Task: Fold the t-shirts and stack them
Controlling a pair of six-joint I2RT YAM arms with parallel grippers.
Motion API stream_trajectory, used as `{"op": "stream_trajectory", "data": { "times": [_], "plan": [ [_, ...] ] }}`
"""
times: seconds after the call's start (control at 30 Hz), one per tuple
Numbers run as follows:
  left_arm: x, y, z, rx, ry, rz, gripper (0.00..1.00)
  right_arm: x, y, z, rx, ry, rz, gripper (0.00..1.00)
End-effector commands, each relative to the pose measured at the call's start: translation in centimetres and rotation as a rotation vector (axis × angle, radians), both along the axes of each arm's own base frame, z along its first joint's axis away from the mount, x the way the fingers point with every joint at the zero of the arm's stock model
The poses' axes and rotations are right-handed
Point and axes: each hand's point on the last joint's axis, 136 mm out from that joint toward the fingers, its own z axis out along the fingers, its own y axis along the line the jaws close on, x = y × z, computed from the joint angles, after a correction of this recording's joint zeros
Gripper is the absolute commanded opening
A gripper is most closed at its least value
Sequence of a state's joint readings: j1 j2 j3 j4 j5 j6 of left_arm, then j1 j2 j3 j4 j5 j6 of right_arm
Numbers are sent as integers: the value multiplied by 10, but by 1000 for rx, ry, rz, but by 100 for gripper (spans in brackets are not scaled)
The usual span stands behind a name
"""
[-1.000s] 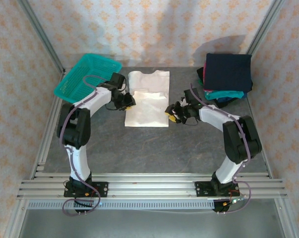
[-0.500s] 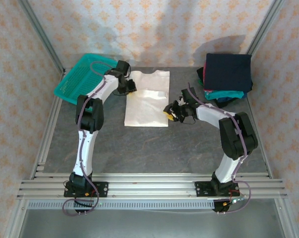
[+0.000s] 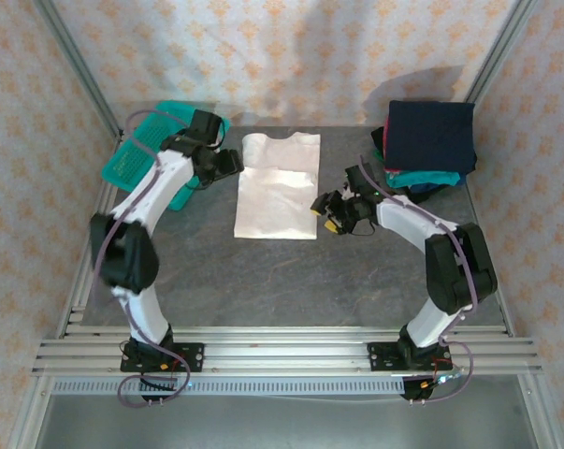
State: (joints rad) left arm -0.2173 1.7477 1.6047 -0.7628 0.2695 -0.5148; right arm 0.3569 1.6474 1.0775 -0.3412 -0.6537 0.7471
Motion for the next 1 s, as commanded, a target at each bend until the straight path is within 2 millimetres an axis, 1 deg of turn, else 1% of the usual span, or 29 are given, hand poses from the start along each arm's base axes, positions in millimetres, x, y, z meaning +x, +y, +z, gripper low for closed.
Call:
{"op": "stream_trajectory", "data": {
  "times": [0.0, 0.07, 0.1, 0.13, 0.2, 0.3, 0.4, 0.6, 0.8, 0.9, 0.93, 0.97],
  "plan": [
    [-46, -11, -31, -80, 101, -21, 65, -21, 7, -1, -13, 40, 43, 59],
    [-66, -11, -47, -98, 125, -34, 66, -26, 12, -7, -19, 54, 57, 59],
    [-75, -10, -59, -112, 148, -34, 66, -26, 14, -12, -16, 62, 56, 59],
    [-80, -13, -67, -142, 163, -41, 66, -25, 17, -15, -8, 66, 54, 59],
    [-82, -19, -80, -185, 161, -44, 66, -21, 18, -21, -11, 67, 43, 58],
    [-79, -25, -102, -237, 181, -29, 66, -13, 19, -30, -32, 77, 37, 58],
    [-73, -30, -116, -270, 190, -16, 65, -12, 26, -38, -20, 102, 50, 58],
    [-75, -26, -143, -240, 250, 4, 64, -12, 27, -51, -24, 126, 46, 57],
    [-69, -27, -163, -242, 279, 24, 62, -1, 32, -59, -26, 126, 41, 57],
    [-66, -27, -171, -239, 291, 34, 60, 5, 34, -65, -30, 133, 34, 53],
    [-64, -28, -172, -242, 291, 38, 59, 6, 34, -68, -32, 139, 32, 51],
    [-62, -29, -174, -247, 289, 44, 56, 7, 34, -69, -34, 143, 29, 45]
  ]
}}
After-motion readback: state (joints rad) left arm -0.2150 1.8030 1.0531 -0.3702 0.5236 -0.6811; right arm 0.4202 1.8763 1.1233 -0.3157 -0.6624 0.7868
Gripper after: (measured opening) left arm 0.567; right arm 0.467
